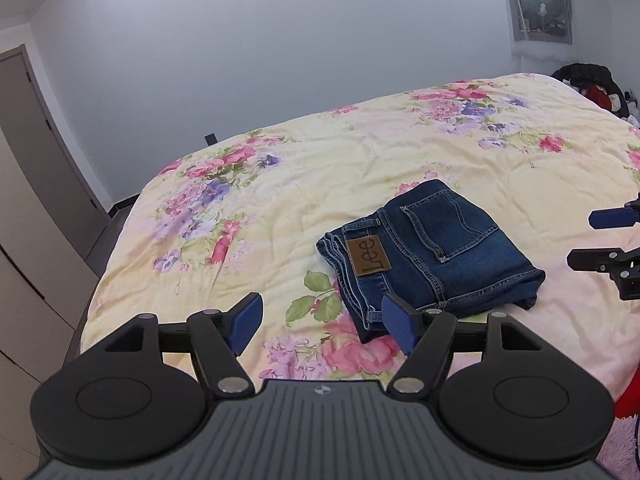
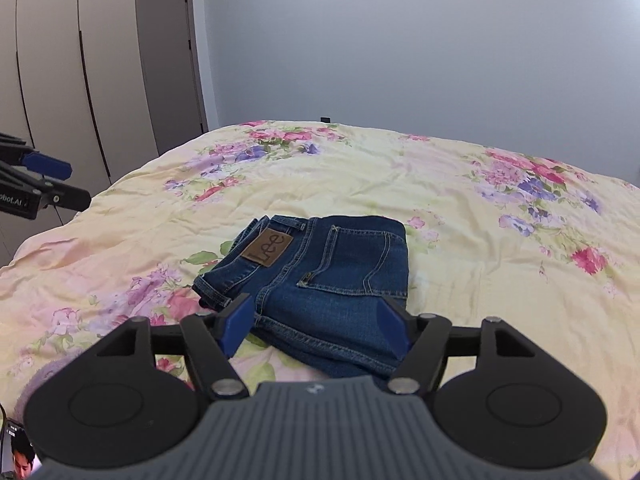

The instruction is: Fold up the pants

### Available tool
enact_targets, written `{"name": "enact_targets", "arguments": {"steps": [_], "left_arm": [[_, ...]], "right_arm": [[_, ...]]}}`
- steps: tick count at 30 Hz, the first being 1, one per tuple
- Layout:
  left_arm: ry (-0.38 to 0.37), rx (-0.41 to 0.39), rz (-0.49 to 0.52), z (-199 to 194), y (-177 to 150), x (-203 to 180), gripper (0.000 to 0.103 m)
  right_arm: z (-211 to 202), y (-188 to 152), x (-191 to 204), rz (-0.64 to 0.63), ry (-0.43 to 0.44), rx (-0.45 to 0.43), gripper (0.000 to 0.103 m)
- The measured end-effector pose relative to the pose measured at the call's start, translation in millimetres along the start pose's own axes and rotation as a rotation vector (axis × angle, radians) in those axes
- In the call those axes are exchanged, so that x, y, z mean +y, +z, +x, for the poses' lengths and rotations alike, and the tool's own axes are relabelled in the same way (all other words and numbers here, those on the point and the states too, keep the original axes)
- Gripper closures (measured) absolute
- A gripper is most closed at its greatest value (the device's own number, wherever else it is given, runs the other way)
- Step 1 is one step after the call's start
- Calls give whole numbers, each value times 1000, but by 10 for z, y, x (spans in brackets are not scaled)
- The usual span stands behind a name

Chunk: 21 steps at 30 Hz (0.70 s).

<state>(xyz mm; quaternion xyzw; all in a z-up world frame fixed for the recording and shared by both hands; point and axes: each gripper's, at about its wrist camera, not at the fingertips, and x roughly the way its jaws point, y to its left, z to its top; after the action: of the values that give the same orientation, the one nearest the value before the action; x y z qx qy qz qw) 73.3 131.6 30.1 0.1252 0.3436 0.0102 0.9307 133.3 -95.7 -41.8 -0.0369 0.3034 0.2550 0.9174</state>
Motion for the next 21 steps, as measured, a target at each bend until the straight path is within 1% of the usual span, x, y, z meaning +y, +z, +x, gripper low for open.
{"name": "enact_targets", "arguments": {"steps": [2,3,5,6,8,13,17,21], "left_arm": [[5,-9,-30,-13,-100,-96,21],[5,-11,-61,-10,-142,-128,21],[-13,-7,-124,-9,-230,-177,20],[-29,0,-152,17,-271,-214,20],[-36,14,-186,84,-361,-299,19],[-4,78,-179,324,-542,-570,18],[-16,104,-218,399,-643,-636,18],[-15,110,-218,389,-649,-664,18]], "right_arm": [[-17,-102,53,25,-22,-5,38],[-26,-150,78,37,-30,-8,37],[-16,-233,136,52,-45,-17,34],[-3,-269,168,55,-55,-21,33],[20,-347,222,58,-77,-20,33],[124,-514,329,37,-96,7,33],[218,-619,327,42,-95,45,33],[245,-659,331,47,-85,55,33]]}}
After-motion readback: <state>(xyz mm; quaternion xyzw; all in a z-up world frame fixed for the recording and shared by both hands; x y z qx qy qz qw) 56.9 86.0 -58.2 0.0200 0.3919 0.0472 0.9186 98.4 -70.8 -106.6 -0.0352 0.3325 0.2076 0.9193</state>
